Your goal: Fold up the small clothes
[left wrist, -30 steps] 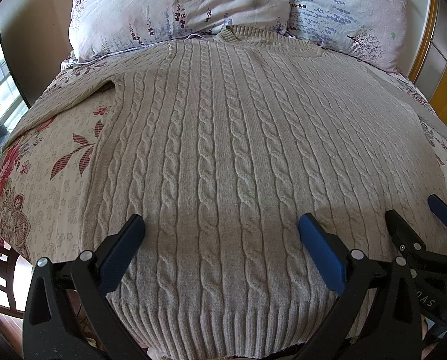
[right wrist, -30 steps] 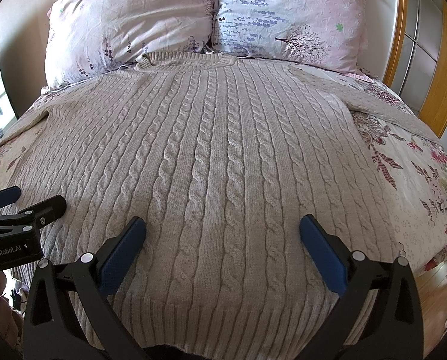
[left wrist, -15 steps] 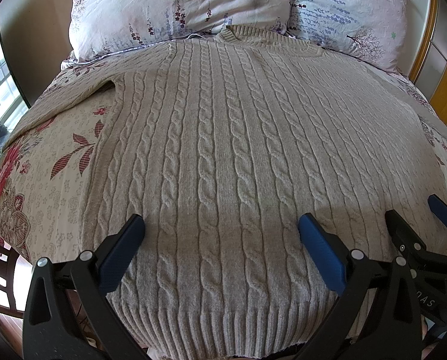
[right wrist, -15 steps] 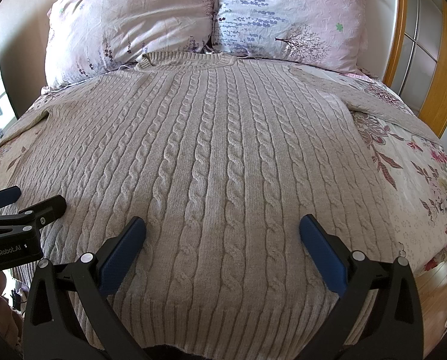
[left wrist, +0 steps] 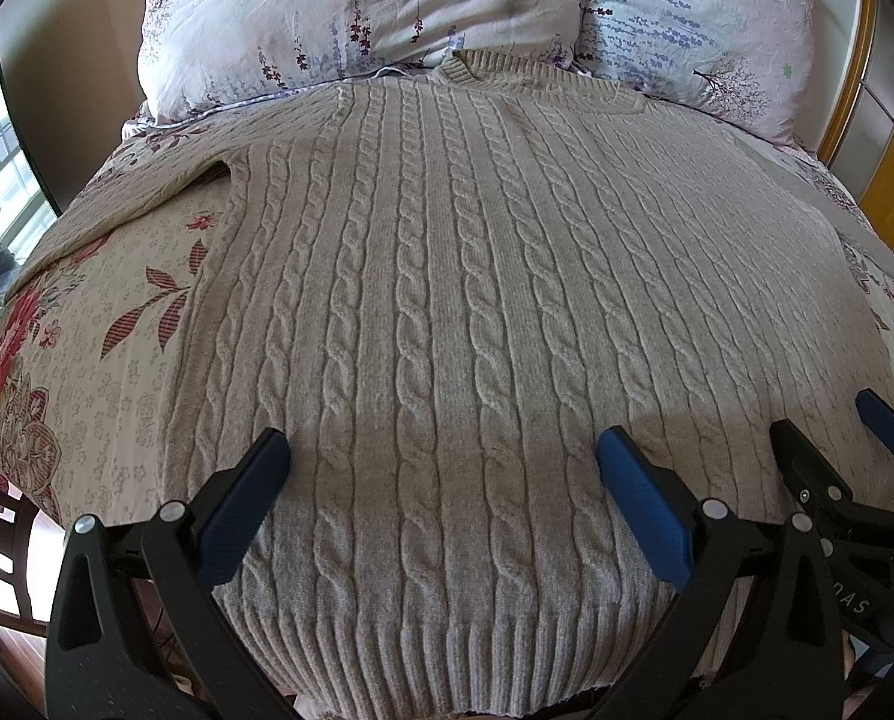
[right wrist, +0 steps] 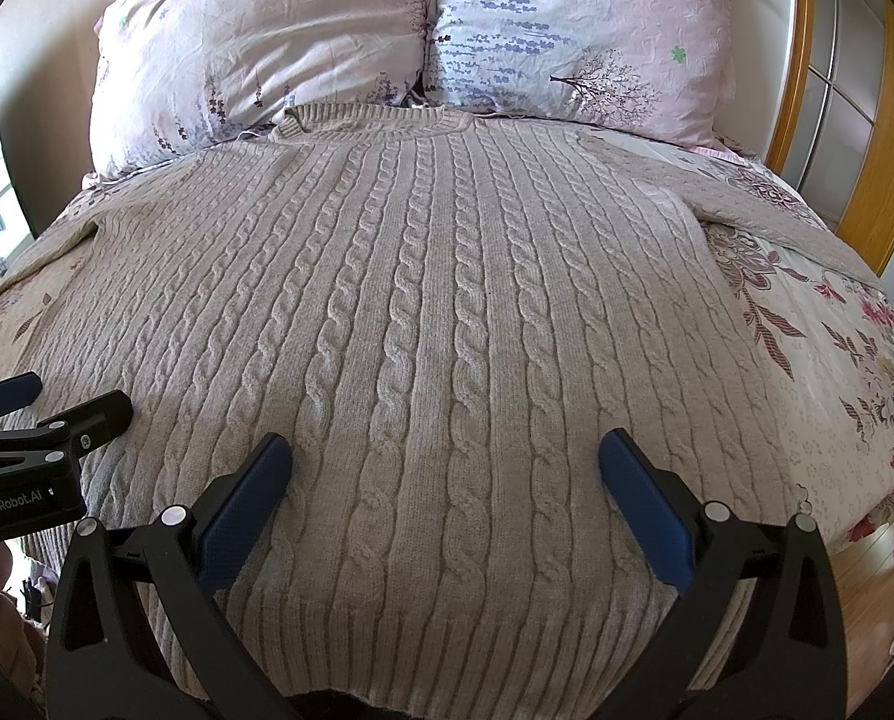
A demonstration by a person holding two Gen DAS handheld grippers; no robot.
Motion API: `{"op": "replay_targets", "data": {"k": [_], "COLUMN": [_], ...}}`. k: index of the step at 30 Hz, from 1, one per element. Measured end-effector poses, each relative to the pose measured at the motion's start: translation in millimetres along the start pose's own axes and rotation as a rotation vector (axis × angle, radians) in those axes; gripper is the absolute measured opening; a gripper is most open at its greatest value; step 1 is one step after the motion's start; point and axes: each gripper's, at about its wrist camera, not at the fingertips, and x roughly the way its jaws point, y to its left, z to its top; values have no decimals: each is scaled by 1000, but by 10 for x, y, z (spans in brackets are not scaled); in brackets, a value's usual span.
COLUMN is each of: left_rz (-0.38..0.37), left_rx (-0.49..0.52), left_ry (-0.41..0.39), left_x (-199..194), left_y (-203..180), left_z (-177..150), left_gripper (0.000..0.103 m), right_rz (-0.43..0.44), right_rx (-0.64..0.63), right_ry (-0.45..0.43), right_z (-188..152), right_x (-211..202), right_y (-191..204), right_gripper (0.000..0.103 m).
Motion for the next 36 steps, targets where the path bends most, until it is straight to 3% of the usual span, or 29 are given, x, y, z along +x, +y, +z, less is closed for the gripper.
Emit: {"op": "replay_targets", "data": {"k": [36], "left_rz": [0], "left_rx": [10], "left_ry": [16], "left_x": [15], "left_y": [-1], "left_z": [30], "left_gripper": [101], "right_rz": [3], "right_rx": [-4], "right_ry": [-2], "right_z": [21], "right_x": [8], "right_y": [1], "right_gripper": [102]}}
